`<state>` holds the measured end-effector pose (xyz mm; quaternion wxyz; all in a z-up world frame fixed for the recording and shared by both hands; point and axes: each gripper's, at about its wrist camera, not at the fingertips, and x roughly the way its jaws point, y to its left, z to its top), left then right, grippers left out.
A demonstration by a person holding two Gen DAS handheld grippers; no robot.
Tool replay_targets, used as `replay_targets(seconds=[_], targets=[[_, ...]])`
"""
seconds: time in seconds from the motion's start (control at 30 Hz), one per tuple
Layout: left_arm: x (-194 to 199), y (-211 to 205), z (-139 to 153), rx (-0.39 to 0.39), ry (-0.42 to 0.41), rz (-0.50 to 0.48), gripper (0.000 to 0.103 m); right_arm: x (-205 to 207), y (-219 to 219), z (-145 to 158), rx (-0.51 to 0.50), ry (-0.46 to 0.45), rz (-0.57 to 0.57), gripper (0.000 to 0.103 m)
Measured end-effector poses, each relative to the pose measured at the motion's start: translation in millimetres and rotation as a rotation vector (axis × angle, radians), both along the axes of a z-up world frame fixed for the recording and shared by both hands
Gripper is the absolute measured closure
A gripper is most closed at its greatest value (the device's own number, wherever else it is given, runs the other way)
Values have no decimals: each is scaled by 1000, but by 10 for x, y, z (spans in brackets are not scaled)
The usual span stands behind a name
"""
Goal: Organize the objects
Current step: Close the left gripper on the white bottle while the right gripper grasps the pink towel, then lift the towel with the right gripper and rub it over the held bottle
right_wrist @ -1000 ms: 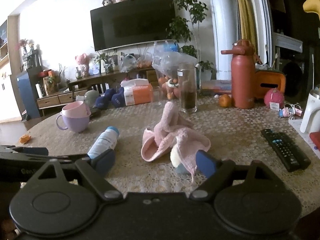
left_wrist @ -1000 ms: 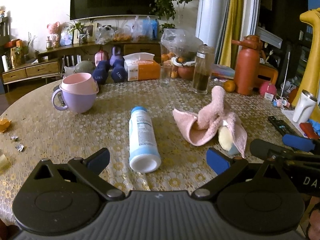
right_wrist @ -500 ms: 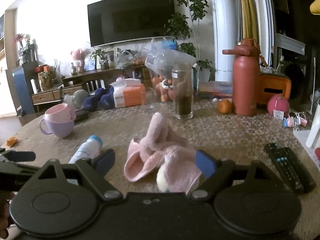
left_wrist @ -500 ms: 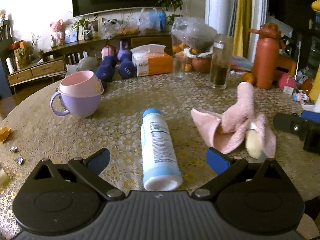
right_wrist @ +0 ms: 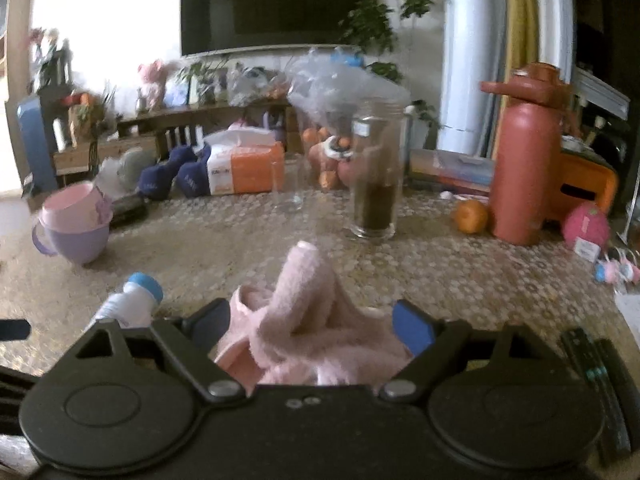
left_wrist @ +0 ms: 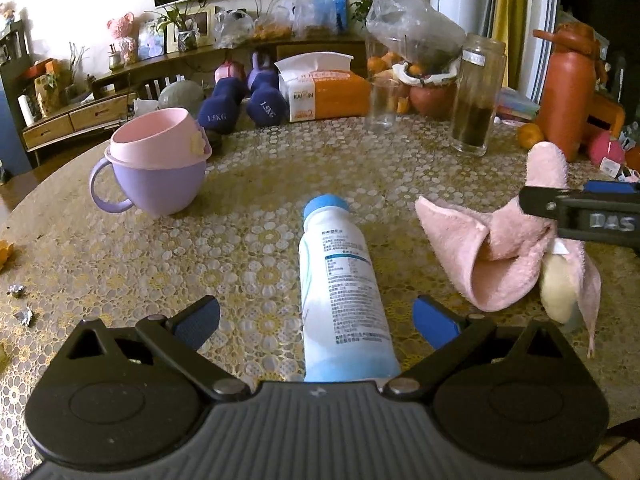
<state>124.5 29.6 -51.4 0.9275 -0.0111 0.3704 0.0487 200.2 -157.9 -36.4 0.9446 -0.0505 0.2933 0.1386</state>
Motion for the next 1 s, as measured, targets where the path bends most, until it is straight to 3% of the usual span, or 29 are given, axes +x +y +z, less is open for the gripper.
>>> replay_targets(seconds=[0.27, 0.5, 0.7, 0.77, 0.8, 0.83, 1.0], targets=[[121, -19, -175, 4, 39, -8, 0, 265, 61, -374, -75, 131, -31, 16], [157, -35, -329, 16, 57, -6, 1, 244, 127, -499, -130, 137, -13, 18], [108, -50, -379, 30, 55, -8, 15, 244, 107, -500, -114, 129, -15, 20], [76, -53, -376, 28, 49, -9, 20, 255, 107, -498, -113, 127, -12, 31], [56, -54, -370, 26, 41, -10, 22, 262, 108, -489, -108, 126, -10, 52], [43, -56, -364, 25, 35, -13, 25, 264, 110, -476, -104, 126, -13, 62], [12, -91, -328, 6, 22, -40, 44, 215, 78, -411, -115, 110, -4, 72]])
